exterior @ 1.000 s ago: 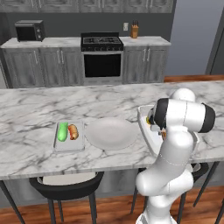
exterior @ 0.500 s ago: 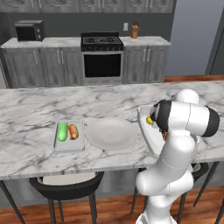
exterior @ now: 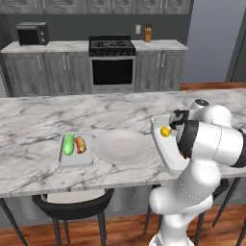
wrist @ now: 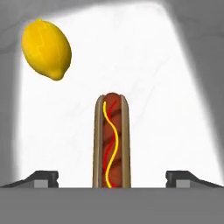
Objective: Place one cooked food and one vegetable from the large plate to each tupperware container.
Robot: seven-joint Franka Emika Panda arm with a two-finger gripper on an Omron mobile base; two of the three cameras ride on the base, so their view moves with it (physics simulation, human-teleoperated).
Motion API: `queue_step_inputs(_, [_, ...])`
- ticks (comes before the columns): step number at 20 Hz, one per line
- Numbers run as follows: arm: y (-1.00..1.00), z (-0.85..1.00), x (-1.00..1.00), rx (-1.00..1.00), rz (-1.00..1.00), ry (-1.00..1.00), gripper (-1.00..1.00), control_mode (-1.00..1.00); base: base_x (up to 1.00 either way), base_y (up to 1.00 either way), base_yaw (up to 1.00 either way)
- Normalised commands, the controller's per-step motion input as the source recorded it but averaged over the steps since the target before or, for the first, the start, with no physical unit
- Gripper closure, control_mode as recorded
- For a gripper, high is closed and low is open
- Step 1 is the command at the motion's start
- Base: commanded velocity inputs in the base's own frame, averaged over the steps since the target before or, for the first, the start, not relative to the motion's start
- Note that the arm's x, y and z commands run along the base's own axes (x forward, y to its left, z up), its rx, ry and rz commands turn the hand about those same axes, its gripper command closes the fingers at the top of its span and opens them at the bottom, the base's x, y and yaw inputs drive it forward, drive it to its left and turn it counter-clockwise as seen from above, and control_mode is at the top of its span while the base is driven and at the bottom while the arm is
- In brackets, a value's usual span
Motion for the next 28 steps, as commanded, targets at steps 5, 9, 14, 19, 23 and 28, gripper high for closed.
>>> queue_step_inputs(5, [0.39,1.00,-0.31,-0.07,-0.01,-0.04,-1.00,-1.00,0.00,0.00,0.00])
queue_step_inputs(9, [0.36,1.00,-0.47,-0.03,0.00,-0.01,-1.00,-1.00,0.00,0.00,0.00])
queue_step_inputs(14, [0.60,0.79,-0.85,0.00,0.00,-0.03,-1.00,-1.00,0.00,0.00,0.00])
queue_step_inputs(19, [0.57,0.73,-0.77,0.00,0.04,0.00,-1.00,-1.00,0.00,0.00,0.00])
queue_step_inputs(23, [0.66,0.64,-0.81,-0.01,0.07,-0.05,-1.00,-1.00,0.00,0.00,0.00])
queue_step_inputs(28, [0.33,0.71,-1.00,-0.05,0.13,-0.17,-1.00,-1.00,0.00,0.00,0.00])
